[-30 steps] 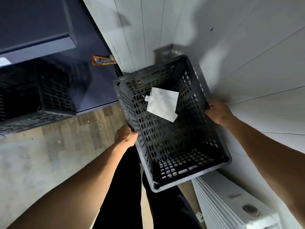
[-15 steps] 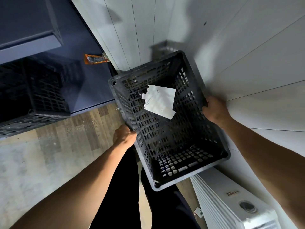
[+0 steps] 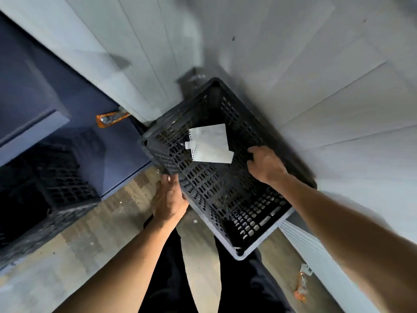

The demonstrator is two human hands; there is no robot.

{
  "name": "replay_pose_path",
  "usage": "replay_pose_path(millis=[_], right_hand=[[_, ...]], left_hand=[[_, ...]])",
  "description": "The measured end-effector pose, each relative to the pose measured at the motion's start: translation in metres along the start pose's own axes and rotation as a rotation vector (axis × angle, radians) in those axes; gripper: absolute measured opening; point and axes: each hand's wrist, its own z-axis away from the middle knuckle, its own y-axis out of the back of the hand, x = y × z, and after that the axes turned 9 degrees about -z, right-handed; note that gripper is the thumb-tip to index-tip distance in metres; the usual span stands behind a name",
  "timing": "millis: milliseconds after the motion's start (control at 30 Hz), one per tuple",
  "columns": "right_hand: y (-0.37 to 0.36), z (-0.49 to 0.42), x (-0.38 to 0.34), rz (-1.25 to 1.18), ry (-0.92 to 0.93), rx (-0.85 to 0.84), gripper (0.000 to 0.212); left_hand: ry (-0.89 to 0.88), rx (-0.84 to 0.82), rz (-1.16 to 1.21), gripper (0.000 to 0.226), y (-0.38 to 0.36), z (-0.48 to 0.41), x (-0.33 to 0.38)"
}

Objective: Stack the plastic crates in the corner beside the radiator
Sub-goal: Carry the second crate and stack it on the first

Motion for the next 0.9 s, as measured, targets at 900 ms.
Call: replay_pose_path(millis=[900], right_hand=[[-0.236, 0.102, -0.045, -0.351, -0.197, 0.193, 0.059]], left_hand=[[-0.867, 0.080, -0.555, 0.074, -0.034, -0.077, -0.060]])
